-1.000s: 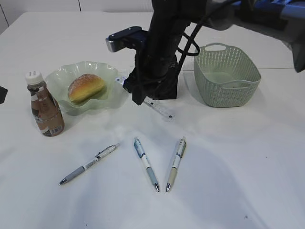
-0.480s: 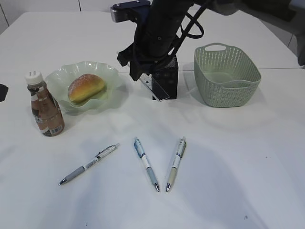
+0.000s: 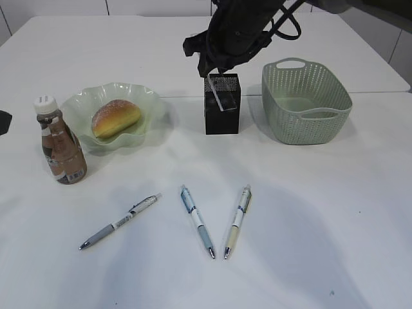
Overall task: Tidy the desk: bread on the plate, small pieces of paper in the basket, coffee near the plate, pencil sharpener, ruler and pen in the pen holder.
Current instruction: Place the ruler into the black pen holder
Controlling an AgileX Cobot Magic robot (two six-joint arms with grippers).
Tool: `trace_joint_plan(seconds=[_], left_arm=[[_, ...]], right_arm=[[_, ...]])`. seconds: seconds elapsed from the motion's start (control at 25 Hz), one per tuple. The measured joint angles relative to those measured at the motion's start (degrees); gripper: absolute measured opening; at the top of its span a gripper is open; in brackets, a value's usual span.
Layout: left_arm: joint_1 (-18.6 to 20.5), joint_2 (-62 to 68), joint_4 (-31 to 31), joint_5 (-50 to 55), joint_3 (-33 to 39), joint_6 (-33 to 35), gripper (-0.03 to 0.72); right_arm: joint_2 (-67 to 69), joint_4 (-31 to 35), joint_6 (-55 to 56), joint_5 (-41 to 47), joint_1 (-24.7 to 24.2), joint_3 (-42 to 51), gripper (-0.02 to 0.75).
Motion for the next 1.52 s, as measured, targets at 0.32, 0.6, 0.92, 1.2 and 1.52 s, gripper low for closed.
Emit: trace_joint_plan(seconds=[0.32,0.6,0.92,1.2,1.52], left_arm=[[0.0,0.0,0.1,-2.8,0.0,0.0,0.277],[0.0,0.0,0.1,-3.5,0.0,0.0,0.277],[0.0,0.0,0.2,-5.3,0.0,0.0,0.277],[0.0,0.0,2.2,-5.6,0.0,0.0,0.277],[0.0,0.0,2.7,-5.9,0.0,0.0,0.276]], right_arm=[[0.1,-2.0,0.2,-12.0,-0.2,0.0,0.304],[0.1,-7.7,0.2,-21.7,-0.2,0.0,0.304],[2.9,-10.8,0.2,-31.7,-0.5,0.2,0.304],[5.4,-11.0,1.9,-39.6,-2.2,2.4,0.304],[5.5,-11.0,2.1,-47.3,-2.6,6.2,0.304]])
